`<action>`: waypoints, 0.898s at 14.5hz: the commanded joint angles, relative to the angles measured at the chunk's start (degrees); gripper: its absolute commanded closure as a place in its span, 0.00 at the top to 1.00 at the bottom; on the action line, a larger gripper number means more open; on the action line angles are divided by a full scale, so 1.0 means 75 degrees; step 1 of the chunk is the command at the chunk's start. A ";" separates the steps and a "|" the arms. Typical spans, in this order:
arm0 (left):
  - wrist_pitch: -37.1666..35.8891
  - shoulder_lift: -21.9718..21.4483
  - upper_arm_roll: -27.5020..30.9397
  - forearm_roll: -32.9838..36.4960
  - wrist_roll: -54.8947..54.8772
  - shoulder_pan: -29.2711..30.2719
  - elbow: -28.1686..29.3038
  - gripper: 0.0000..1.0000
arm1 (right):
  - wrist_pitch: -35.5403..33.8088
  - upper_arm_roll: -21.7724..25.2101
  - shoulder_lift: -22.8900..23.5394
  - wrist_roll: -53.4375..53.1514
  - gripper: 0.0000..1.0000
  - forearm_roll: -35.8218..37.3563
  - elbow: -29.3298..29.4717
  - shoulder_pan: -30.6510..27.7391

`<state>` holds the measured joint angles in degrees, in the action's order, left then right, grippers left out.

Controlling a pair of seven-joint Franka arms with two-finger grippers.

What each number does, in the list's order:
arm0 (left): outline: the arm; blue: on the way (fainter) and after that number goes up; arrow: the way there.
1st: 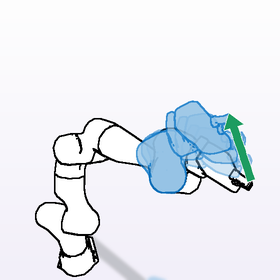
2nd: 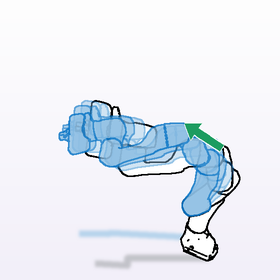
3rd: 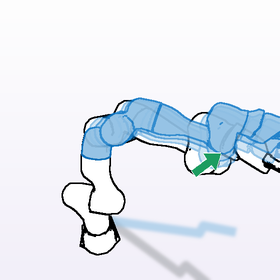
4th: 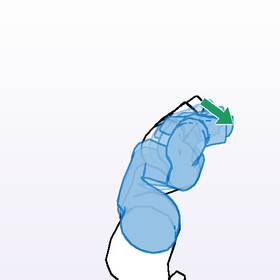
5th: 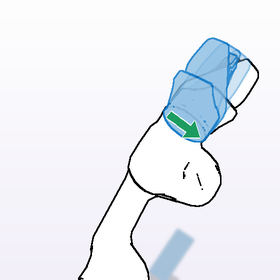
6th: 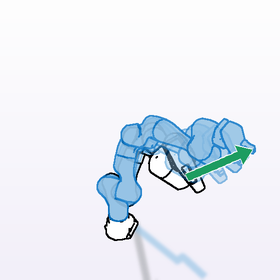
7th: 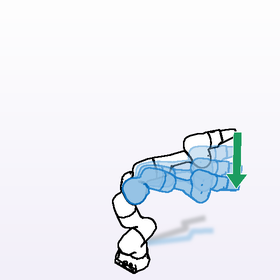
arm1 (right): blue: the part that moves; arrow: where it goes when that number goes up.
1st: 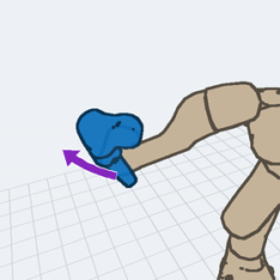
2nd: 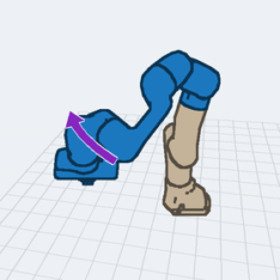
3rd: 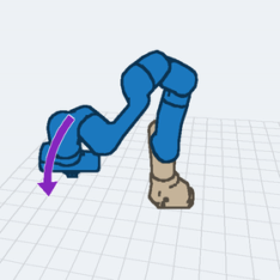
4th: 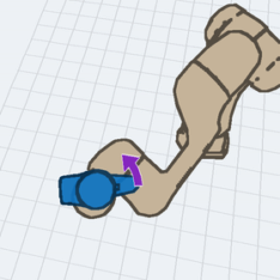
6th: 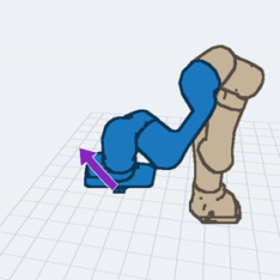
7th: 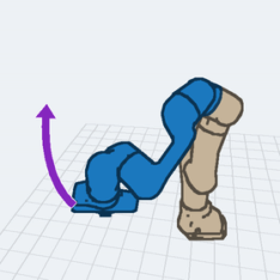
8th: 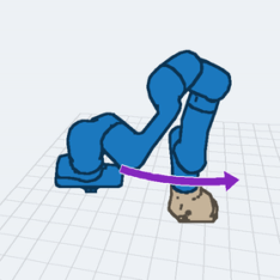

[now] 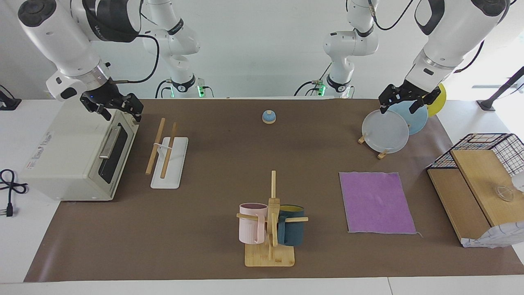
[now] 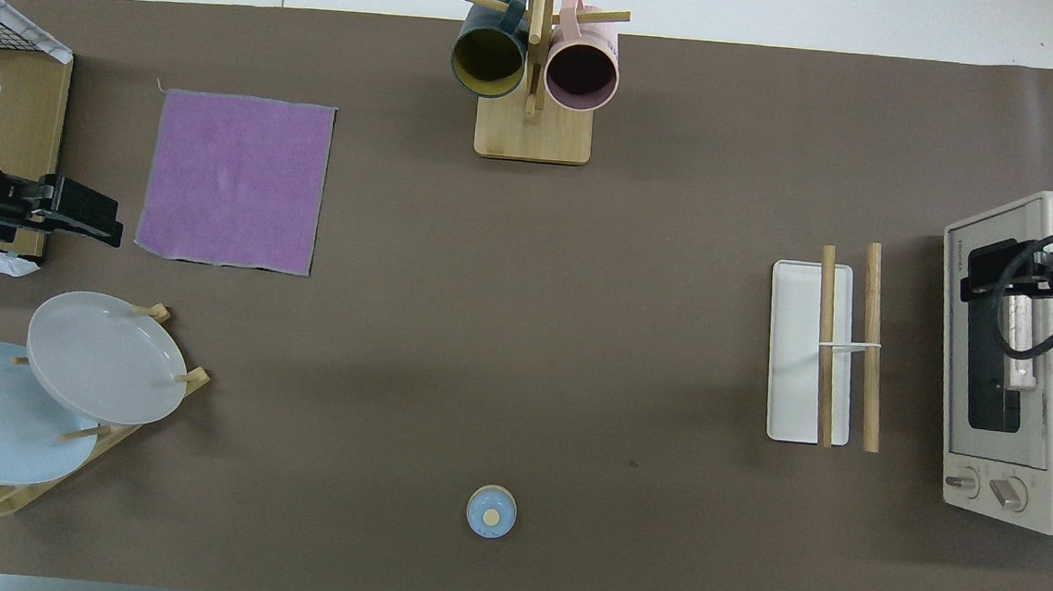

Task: Fold towel and hang on rack
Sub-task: 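Move the left gripper toward the purple towel's edge nearest it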

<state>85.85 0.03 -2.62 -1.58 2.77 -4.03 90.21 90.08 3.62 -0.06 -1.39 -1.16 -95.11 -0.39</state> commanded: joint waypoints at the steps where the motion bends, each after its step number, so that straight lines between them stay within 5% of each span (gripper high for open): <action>1: 0.0038 -0.0109 0.0010 -0.0070 -0.0101 0.0033 0.0065 1.00 | -0.0105 -0.0038 -0.0051 0.0197 1.00 0.0014 0.0002 -0.0065; 13: 0.0984 0.0100 0.0057 -0.0410 -0.0088 0.0477 0.0708 1.00 | -0.0104 -0.0038 -0.0051 0.0174 1.00 0.0014 0.0002 -0.0065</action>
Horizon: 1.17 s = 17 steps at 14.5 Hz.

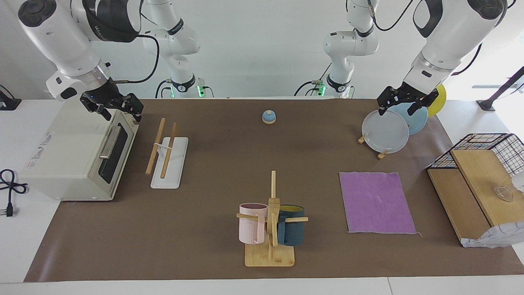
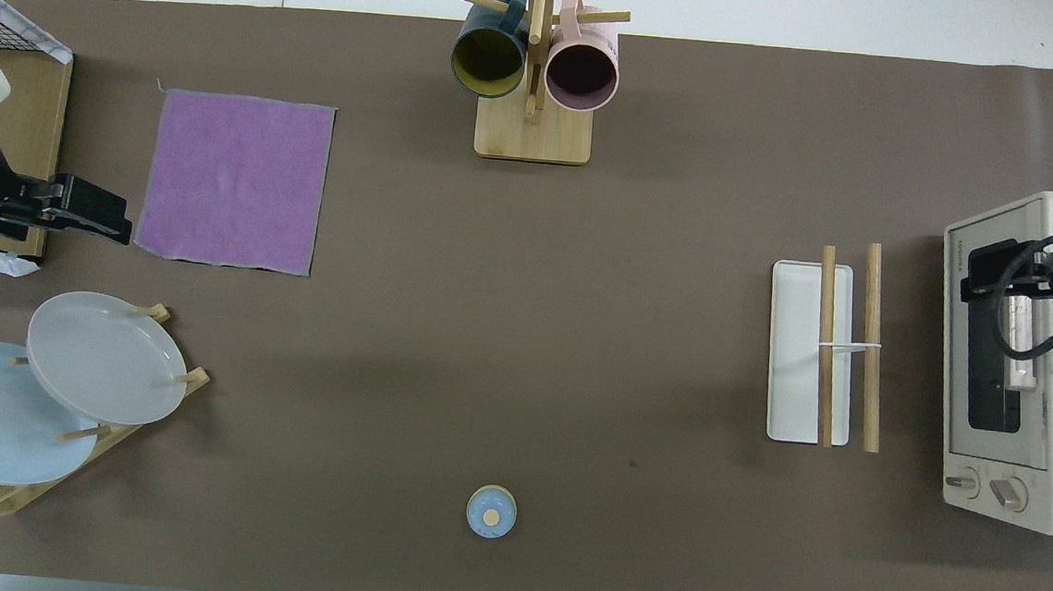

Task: Fold towel and hang on rack
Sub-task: 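Move the left gripper toward the purple towel's edge nearest it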

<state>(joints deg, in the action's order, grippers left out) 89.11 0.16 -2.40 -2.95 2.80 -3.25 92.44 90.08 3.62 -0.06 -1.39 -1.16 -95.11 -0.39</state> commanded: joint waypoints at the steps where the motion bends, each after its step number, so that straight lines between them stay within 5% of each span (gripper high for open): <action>1: 0.0854 0.0211 0.0039 -0.0228 -0.0116 0.0456 0.0587 1.00 | -0.0116 -0.0038 -0.0051 0.0174 1.00 0.0014 0.0002 -0.0065; 8: 0.3771 0.1723 0.0039 -0.0217 -0.1335 0.1522 0.1911 1.00 | -0.0104 -0.0038 -0.0051 0.0197 1.00 0.0002 0.0002 -0.0065; 17: 0.4584 0.2661 0.0039 -0.0427 -0.1347 0.1558 0.1936 0.93 | -0.0104 -0.0038 -0.0051 0.0174 1.00 0.0002 0.0002 -0.0065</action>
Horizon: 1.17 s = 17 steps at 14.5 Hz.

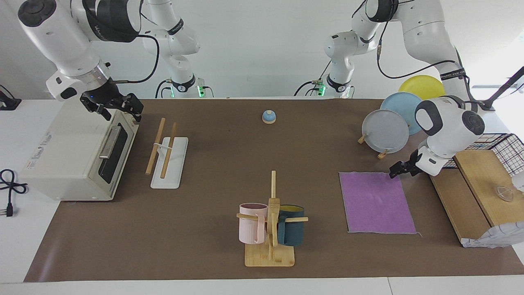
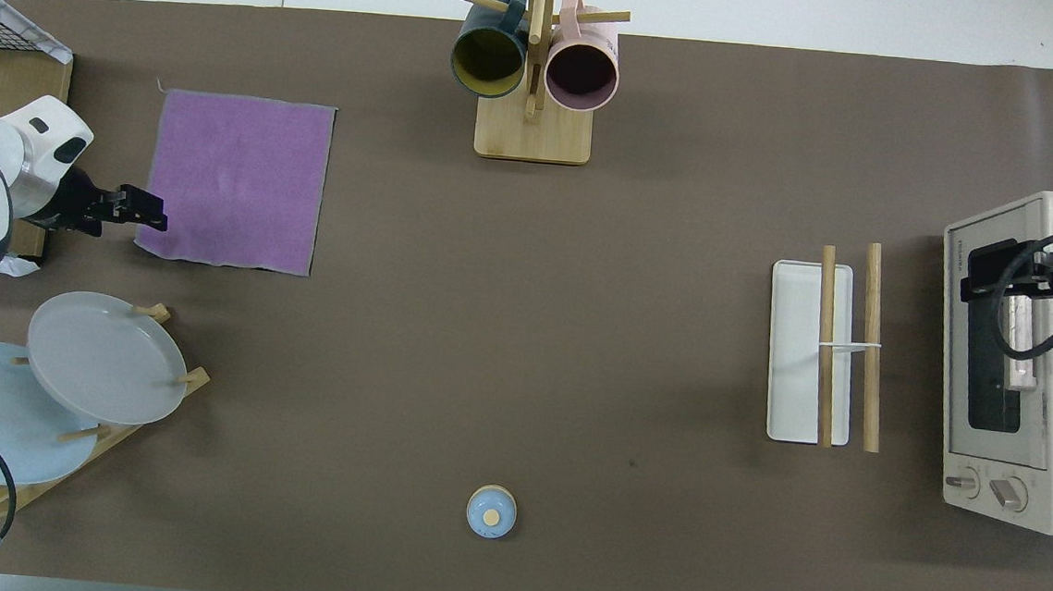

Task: Fold towel and hang on rack
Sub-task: 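Move the left gripper toward the purple towel's edge nearest it, then grasp the purple towel's near edge with the left gripper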

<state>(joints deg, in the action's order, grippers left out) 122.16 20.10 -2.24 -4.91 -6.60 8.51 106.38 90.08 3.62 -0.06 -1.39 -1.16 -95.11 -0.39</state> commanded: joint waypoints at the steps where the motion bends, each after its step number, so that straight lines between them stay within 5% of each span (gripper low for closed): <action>1: 0.0166 0.0039 0.0018 -0.0166 -0.0105 0.0002 0.0089 0.91 | -0.0104 -0.0038 -0.0051 0.0197 1.00 0.0002 0.0002 -0.0065; 5: 0.0270 0.0144 0.0006 -0.0166 -0.0105 0.0143 0.0101 0.76 | -0.0104 -0.0038 -0.0051 0.0174 1.00 0.0014 0.0002 -0.0065; 10: 0.0505 0.0274 0.0006 -0.0377 -0.0105 0.0131 0.0101 0.71 | -0.0104 -0.0038 -0.0051 0.0174 1.00 0.0002 0.0002 -0.0065; 17: 0.0482 0.0262 0.0006 -0.0389 -0.0105 0.0131 0.0183 0.30 | -0.0116 -0.0038 -0.0051 0.0174 1.00 0.0002 0.0002 -0.0065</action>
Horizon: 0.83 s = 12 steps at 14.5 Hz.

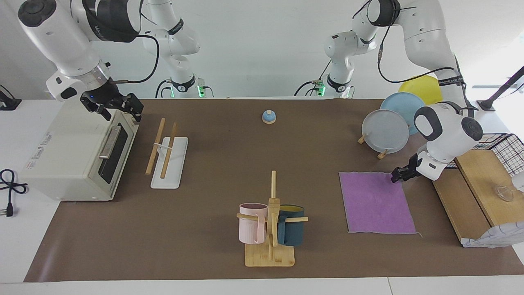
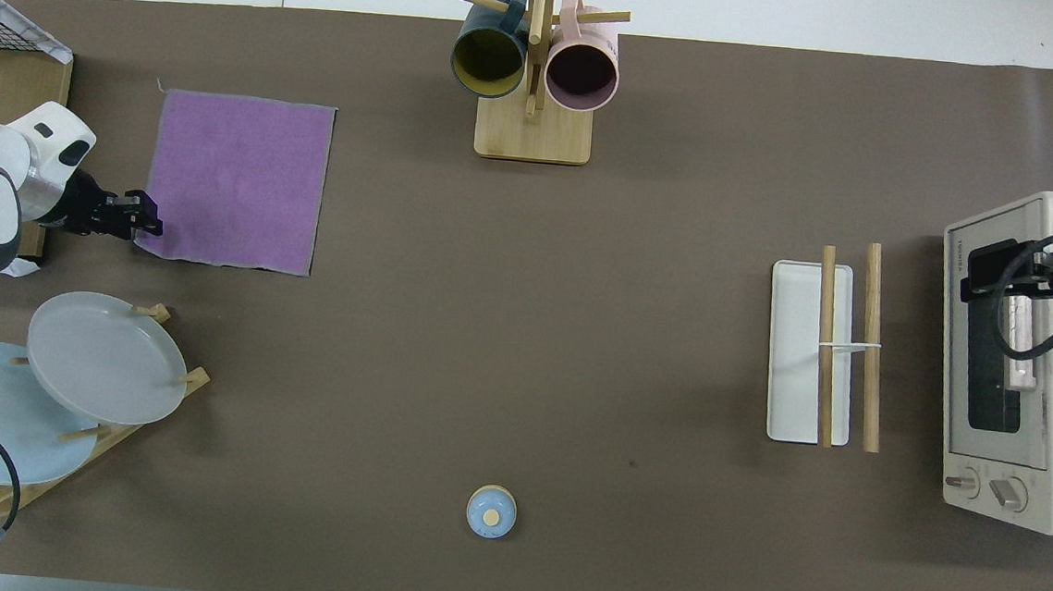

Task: Fold towel and hang on rack
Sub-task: 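Grasp the purple towel's near edge with the left gripper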

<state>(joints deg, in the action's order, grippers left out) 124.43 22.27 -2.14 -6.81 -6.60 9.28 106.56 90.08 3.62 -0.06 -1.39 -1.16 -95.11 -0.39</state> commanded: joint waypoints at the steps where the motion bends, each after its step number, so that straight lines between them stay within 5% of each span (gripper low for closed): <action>1: 0.0190 -0.0028 -0.0007 -0.0134 -0.0105 0.0028 0.0160 0.23 | -0.0105 -0.0038 -0.0051 0.0174 1.00 0.0002 0.0002 -0.0065; 5: 0.0179 -0.0028 -0.0007 -0.0134 -0.0105 0.0005 0.0137 0.00 | -0.0104 -0.0038 -0.0051 0.0174 1.00 0.0002 0.0002 -0.0065; 12: 0.0178 -0.0028 -0.0007 -0.0076 -0.0468 -0.0066 0.0031 0.00 | -0.0116 -0.0038 -0.0051 0.0174 1.00 0.0002 0.0002 -0.0065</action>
<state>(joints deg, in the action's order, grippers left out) 124.63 22.36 -2.48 -6.83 -7.87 9.20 106.68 90.08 3.62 -0.06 -1.39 -1.16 -95.11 -0.39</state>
